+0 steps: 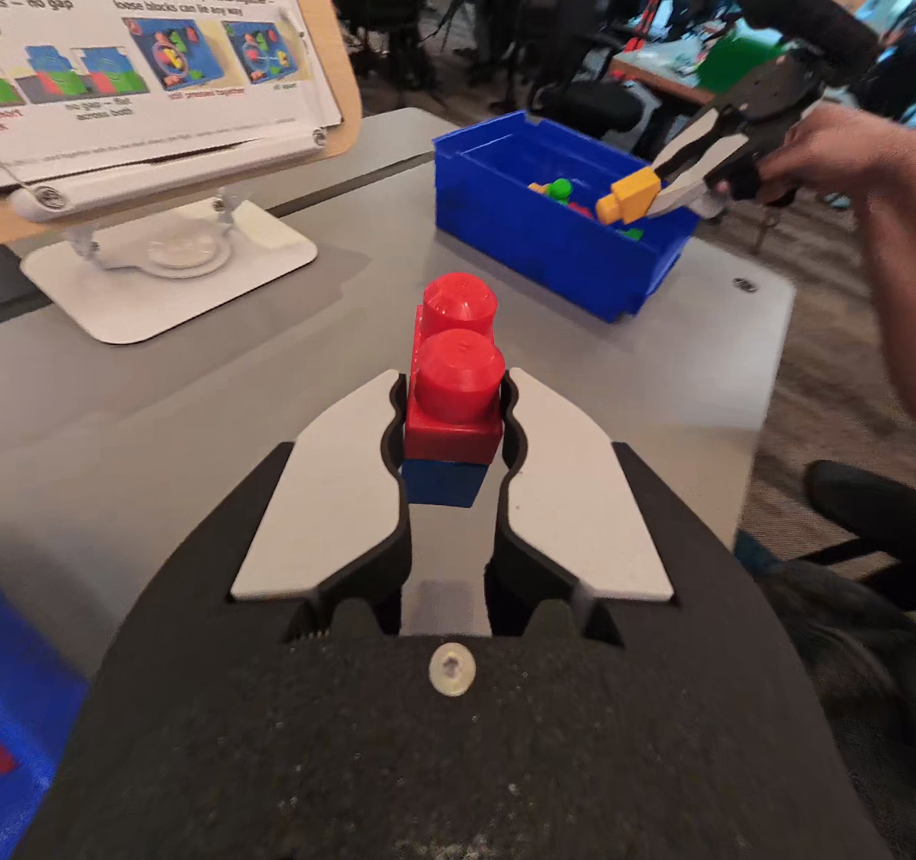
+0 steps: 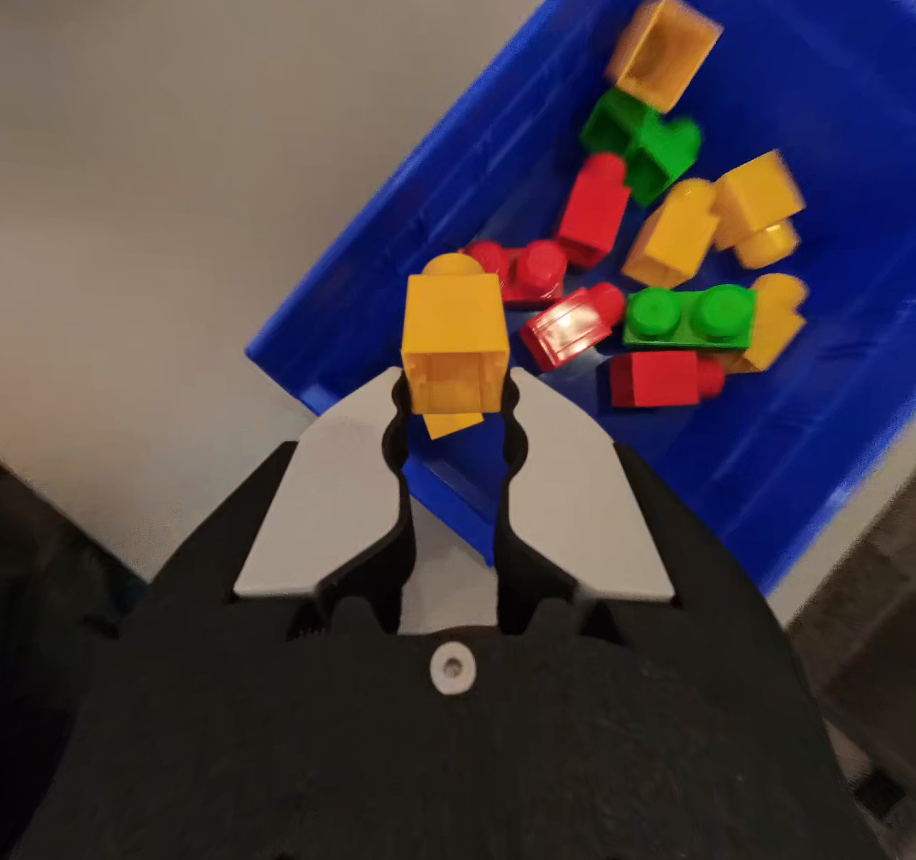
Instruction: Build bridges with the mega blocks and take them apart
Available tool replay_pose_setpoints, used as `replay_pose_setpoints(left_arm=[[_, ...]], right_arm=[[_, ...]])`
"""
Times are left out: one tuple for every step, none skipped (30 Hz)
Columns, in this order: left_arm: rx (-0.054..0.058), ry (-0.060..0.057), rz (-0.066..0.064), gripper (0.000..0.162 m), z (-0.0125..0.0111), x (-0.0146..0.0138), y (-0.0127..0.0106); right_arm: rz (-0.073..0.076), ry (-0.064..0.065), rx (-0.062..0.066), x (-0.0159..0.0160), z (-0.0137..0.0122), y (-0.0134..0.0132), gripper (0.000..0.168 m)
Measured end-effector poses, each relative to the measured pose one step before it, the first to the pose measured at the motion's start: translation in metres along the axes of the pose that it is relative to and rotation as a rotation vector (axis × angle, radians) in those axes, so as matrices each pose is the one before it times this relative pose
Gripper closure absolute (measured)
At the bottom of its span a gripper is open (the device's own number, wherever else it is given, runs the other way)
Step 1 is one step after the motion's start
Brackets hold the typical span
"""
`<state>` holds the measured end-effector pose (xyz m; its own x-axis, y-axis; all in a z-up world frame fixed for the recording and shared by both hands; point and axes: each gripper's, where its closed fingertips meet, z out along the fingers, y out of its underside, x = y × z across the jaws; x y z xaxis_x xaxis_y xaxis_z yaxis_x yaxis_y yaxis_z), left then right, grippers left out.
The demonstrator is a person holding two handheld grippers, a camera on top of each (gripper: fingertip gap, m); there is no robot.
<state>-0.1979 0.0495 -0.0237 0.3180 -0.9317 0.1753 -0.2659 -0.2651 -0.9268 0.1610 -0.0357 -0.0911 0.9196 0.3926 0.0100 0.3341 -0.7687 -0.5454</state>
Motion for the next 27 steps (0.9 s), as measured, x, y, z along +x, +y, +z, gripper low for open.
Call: replay_pose_setpoints(left_arm=[[-0.0121, -0.0398, 0.0216, 0.127, 0.00206, -0.00313, 0.00237], [-0.0205, -0.0476, 0.0208, 0.127, 0.00231, -0.00399, 0.00303], [-0.0204, -0.0343, 0.0317, 0.126, 0.00242, -0.00136, 0.00238], [-0.0057, -0.0096, 0.0307, 0.126, 0.00192, 0.00252, 0.00008], [0.0031, 0.0064, 0.0134, 0.126, 0.00146, 0.00411, -0.00113], [-0.0011, 0.013, -0.0014, 0.126, 0.00146, 0.00405, -0.00069], [-0.0022, 0.0102, 0.0, 0.126, 0.00156, 0.00338, -0.0004], [-0.0026, 0.0026, 0.0065, 0.126, 0.00133, 0.00216, 0.0002], [-0.0048, -0.003, 0.009, 0.126, 0.00112, 0.00149, 0.00081], [-0.0052, -0.0021, 0.0093, 0.126, 0.0009, 0.00134, 0.00124], [-0.0044, 0.0022, 0.0061, 0.126, 0.0007, 0.00157, 0.00134], [-0.0027, 0.0023, 0.0015, 0.126, 0.00055, 0.00106, 0.00123], [-0.0028, 0.0039, -0.001, 0.126, 0.00038, 0.00097, 0.00119], [-0.0026, 0.0066, -0.0009, 0.126, 0.00029, 0.00105, 0.00121], [0.0, 0.0018, -0.0012, 0.126, 0.00012, 0.00052, 0.00094], [0.0007, 0.0012, -0.0019, 0.126, 0.0, 0.00045, 0.00071], [-0.001, 0.0085, -0.0013, 0.126, 0.00002, 0.00166, 0.00075], [-0.0016, 0.0082, 0.0003, 0.126, 0.00021, 0.00169, 0.00073], [-0.0012, 0.0003, 0.0024, 0.126, -0.00014, 0.00074, 0.00053], [0.0, -0.001, 0.0045, 0.127, -0.0002, 0.00062, 0.00023], [0.0013, 0.0054, 0.0046, 0.126, -0.00036, 0.00145, -0.00049], [0.0041, 0.0068, 0.0027, 0.126, -0.00048, 0.00153, -0.00126], [0.0075, 0.0053, 0.0014, 0.126, -0.00087, 0.00131, -0.00219], [0.01, 0.0096, -0.0003, 0.126, -0.00104, 0.00184, -0.00291], [0.0142, 0.0242, -0.0048, 0.126, -0.00109, 0.0038, -0.00369], [0.0243, 0.0537, -0.0167, 0.126, -0.00138, 0.00728, -0.0051], [0.0346, 0.0779, -0.03, 0.126, -0.00177, 0.0097, -0.00636]], right_arm=[[0.0145, -0.0566, -0.0539, 0.00377, 0.01031, 0.00593, 0.133], [0.0135, -0.0282, -0.0816, 0.00603, 0.00968, 0.00867, 0.133], [-0.0127, -0.0117, -0.0858, 0.00545, 0.00925, 0.00867, 0.133], [-0.0154, 0.0011, -0.0613, 0.00511, 0.00818, 0.00449, 0.133], [-0.0031, -0.0038, -0.0298, 0.00348, 0.00708, -0.00033, 0.133], [0.0019, -0.028, -0.0006, -0.00037, 0.00595, -0.00366, 0.133], [0.0076, -0.0406, 0.0049, -0.00239, 0.00583, -0.00308, 0.133], [0.0201, -0.0243, -0.0129, 0.00011, 0.0054, 0.00096, 0.132], [0.0208, -0.0033, -0.0274, 0.00249, 0.00374, 0.00373, 0.131], [0.0275, -0.017, 0.027, 0.00017, -0.00085, -0.00367, 0.132], [0.01, 0.0027, 0.0109, 0.00192, -0.001, -0.00096, 0.132], [0.004, 0.0189, 0.0017, 0.0031, -0.00086, 0.00066, 0.127], [0.0043, 0.0232, -0.0026, 0.0022, -0.00192, 0.00158, 0.123], [0.0084, 0.0224, 0.0055, 0.00022, -0.00434, 0.00107, 0.119], [0.0033, 0.0201, 0.0236, -0.00342, -0.00743, -0.00138, 0.115], [-0.0082, 0.0228, 0.052, -0.0073, -0.0104, -0.00517, 0.111], [-0.0177, 0.0268, 0.073, -0.0103, -0.01228, -0.00862, 0.11], [-0.0268, 0.0254, 0.0877, -0.01392, -0.012, -0.01236, 0.11], [-0.0444, 0.0142, 0.1063, -0.01855, -0.00981, -0.01731, 0.11], [-0.0572, -0.0242, 0.1299, -0.02623, -0.00557, -0.02227, 0.11], [-0.0542, -0.0624, 0.1384, -0.0322, 0.00029, -0.02417, 0.11], [-0.0373, -0.0859, 0.139, -0.03447, 0.007, -0.02314, 0.11], [-0.0171, -0.0919, 0.1281, -0.03256, 0.01365, -0.0177, 0.11], [0.0077, -0.0947, 0.1091, -0.02896, 0.01797, -0.01037, 0.11], [0.0386, -0.1076, 0.1083, -0.02533, 0.02014, -0.0052, 0.113], [0.0625, -0.0903, 0.0663, -0.01682, 0.02099, 0.0039, 0.113], [0.0505, -0.0772, 0.0003, -0.01117, 0.01995, 0.01185, 0.108]])
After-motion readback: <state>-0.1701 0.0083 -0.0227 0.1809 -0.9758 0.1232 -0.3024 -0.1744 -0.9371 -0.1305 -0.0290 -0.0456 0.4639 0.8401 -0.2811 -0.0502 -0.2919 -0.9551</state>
